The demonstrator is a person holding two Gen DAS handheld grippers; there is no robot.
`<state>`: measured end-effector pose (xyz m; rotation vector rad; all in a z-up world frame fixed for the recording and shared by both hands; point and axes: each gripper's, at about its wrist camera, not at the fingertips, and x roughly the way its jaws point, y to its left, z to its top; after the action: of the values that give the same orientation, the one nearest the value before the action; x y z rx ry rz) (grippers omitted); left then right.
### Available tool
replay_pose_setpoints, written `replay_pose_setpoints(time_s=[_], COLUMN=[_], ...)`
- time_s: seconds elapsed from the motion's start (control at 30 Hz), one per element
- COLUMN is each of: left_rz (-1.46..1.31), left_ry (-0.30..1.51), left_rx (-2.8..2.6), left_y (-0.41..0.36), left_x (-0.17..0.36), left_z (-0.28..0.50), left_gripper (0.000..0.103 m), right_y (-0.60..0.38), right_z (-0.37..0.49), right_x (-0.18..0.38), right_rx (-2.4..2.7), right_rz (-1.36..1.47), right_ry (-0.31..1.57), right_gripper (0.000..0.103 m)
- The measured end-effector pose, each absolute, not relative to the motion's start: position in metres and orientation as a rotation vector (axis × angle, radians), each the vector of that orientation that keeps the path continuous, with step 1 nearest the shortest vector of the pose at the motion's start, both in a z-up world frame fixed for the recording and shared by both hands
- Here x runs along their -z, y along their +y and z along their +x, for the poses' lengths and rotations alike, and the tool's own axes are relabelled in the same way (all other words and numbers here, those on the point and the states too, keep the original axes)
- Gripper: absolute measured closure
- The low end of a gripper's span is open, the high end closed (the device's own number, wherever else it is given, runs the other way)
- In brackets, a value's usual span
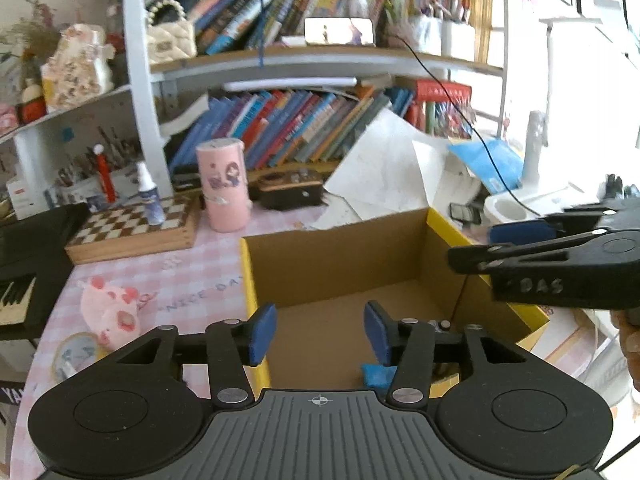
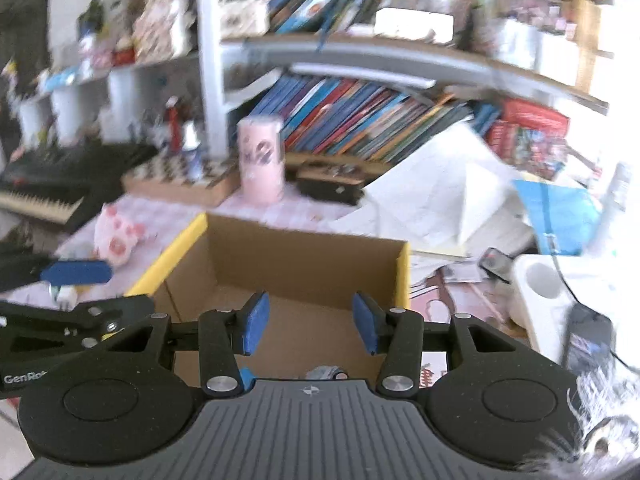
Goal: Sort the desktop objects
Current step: 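Withdraw both open grippers from the box back toward the table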
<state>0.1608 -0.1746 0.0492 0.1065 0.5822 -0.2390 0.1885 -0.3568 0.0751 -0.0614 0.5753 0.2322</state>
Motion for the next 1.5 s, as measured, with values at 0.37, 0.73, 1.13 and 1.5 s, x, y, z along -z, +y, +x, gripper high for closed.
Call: replay_pose_setpoints(time_s=[0.37, 0.73, 1.13, 1.5], left_rz=[0.062, 0.035, 0.042, 0.055], left_ry=[0.575, 0.619, 0.691, 0.714], left_rx=[0.221, 0.169, 0.109, 0.073], left_y=[-0.132, -0.078, -0.037, -0.013], left_x=[-0.046, -0.030, -0.008, -0.005], left_z=[0.119, 0.072, 0.032, 0.001], left_gripper=[0.050, 0.049, 0.049, 0.043], right_y=[-0.342, -0.297, -0.248, -0.209], right_z=[0.123, 0.065, 0.023, 0.005], right_x=[-0.065, -0.038, -0.020, -0.010], right_rx=[-0.026, 0.043, 0.010, -0.063], right_rz=[0.066, 0.086, 0.080, 0.058], right_ry=[0.549, 0.614, 0.665, 0.703], right_gripper=[0.056, 0.055, 0.052, 0.044])
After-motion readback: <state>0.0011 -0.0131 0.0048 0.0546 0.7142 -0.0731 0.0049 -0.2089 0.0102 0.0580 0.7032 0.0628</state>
